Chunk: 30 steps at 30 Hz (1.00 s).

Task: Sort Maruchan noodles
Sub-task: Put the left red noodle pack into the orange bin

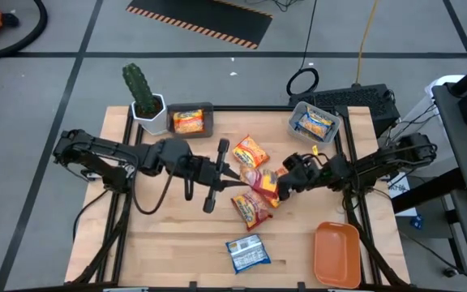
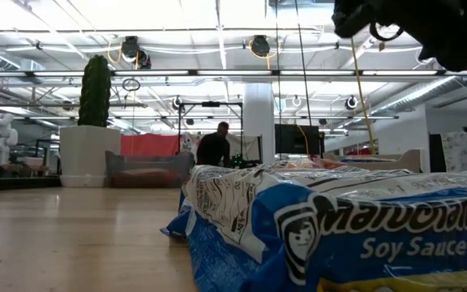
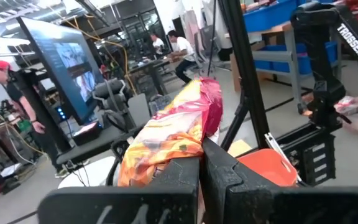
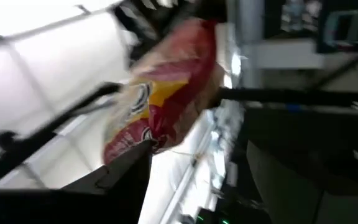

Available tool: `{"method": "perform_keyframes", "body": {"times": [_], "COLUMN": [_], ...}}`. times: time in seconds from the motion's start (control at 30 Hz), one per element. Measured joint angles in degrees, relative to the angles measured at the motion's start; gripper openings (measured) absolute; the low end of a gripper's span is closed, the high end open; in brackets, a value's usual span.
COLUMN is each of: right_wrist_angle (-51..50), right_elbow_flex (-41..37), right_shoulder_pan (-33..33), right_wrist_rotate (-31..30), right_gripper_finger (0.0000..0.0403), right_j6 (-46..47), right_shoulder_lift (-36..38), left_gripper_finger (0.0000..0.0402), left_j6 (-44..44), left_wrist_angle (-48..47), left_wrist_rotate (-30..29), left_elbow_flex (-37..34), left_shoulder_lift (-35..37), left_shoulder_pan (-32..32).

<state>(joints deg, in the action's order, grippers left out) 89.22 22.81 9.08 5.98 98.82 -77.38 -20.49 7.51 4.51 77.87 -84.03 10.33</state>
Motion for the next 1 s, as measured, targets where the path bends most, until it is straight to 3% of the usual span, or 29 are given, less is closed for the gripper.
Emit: {"method": "perform_keyframes", "body": {"times": [0.4,0.7,1.0], "right_wrist_angle": [0.7,0.6,0.7], "right_elbow_flex": [0.0,1.8,1.9], "right_shoulder_pan": [1.3,6.2,3.8], "right_wrist_rotate": [-3.0,-1.3,-1.5], "right_gripper_finger": [0.0331,0.0327,0.0325], "right_j6": [2.8,8.8,11.5], "right_shoulder_lift": [0.2,0.5,-3.5], "left_gripper_finger": [0.0003,0.0003,0.0003], "left_j6": [0.2,-0.2,-1.0], "left_wrist_angle": [-1.5,-3.5,-3.5], "left_wrist_rotate": [0.0,1.6,3.0], "left_elbow_flex": [0.0,0.0,0.0], "left_shoulder_lift": [0.0,0.0,0.0], "left_shoulder_pan": [-0.3,-0.8,-0.9]}}
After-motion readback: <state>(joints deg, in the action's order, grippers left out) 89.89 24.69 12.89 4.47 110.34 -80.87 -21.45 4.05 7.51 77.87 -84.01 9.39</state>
